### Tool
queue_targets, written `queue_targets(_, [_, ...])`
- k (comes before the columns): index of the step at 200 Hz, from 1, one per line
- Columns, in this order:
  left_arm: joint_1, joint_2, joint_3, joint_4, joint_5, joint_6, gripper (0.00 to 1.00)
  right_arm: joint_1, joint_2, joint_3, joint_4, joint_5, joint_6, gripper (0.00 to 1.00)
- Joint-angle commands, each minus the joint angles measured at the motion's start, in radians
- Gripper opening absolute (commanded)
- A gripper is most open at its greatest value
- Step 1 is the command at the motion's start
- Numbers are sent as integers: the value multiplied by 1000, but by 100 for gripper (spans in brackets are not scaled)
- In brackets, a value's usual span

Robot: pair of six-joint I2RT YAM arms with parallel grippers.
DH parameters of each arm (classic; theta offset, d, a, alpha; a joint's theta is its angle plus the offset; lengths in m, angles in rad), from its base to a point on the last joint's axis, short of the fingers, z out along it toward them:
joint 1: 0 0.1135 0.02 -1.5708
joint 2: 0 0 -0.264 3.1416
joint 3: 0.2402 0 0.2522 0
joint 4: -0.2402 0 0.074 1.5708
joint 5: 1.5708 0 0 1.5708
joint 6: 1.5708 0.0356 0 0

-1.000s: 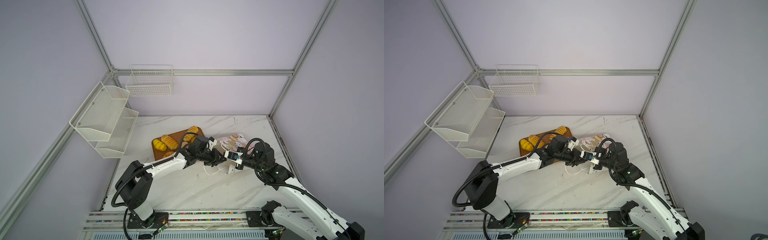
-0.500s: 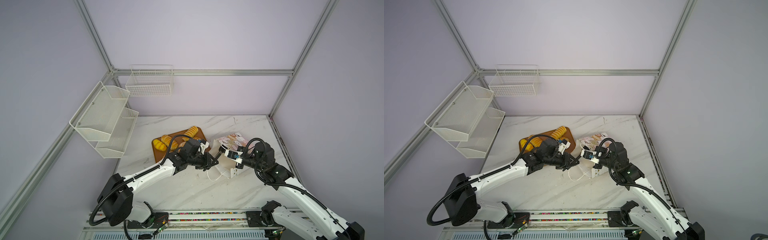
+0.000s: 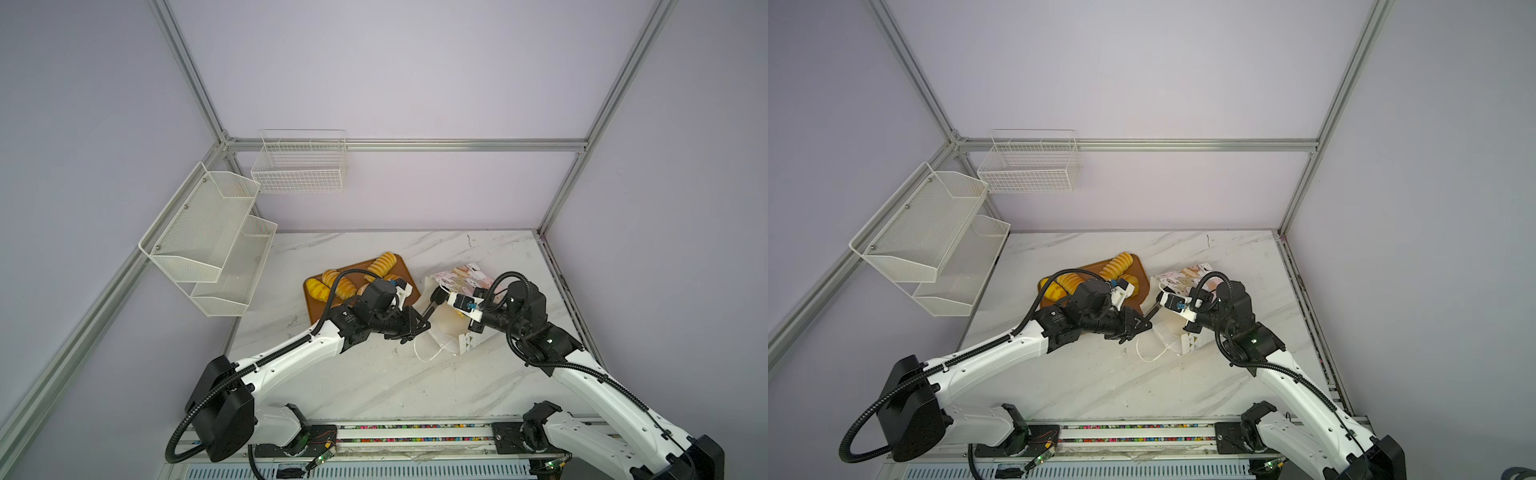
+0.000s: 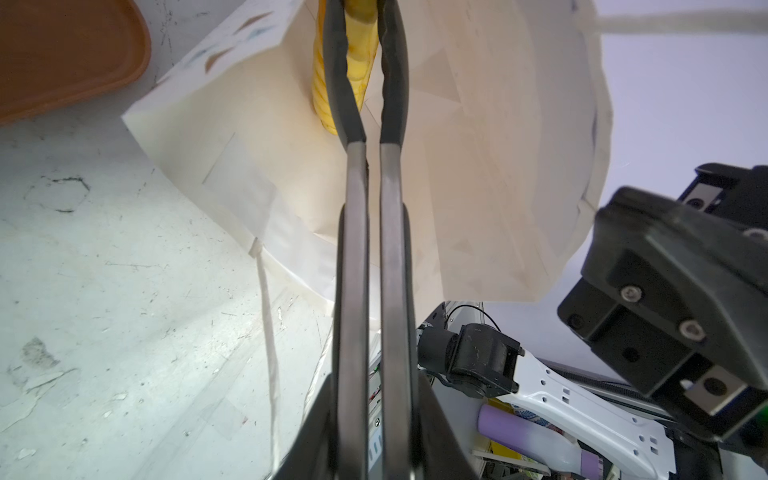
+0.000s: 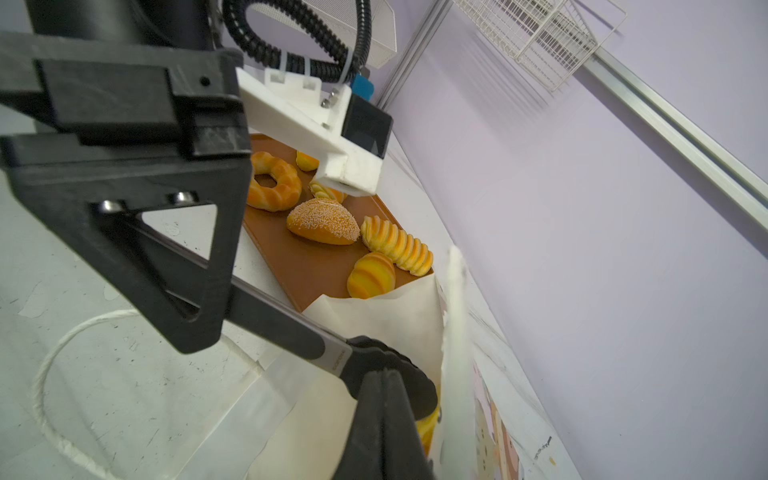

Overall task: Take the fake bread out of the paper bag
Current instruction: 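Pull the yellow bread out with left tongs while right gripper holds bag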

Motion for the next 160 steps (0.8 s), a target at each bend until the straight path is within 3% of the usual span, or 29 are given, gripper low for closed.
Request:
queue_targets(1, [6, -52, -49, 5, -28, 34, 0, -4, 17, 22, 71, 8, 39, 0])
queue_targets(41, [9, -62, -77, 33, -53, 38, 0, -4, 47, 41, 70, -16, 47, 0])
queue_targets(59, [10, -56, -76, 54, -50, 51, 7, -4, 52, 44, 60, -27, 41, 0])
queue_targets(85, [10, -41, -67, 61, -54, 80, 26, -2, 59, 51, 51, -45, 38, 0])
queue_targets(102, [10, -36, -68, 74, -59, 101, 33, -3, 62, 54, 48, -55, 36, 0])
queue_targets(160, [10, -9, -90, 135, -70, 121, 44, 5, 76, 60, 41, -82, 30, 0])
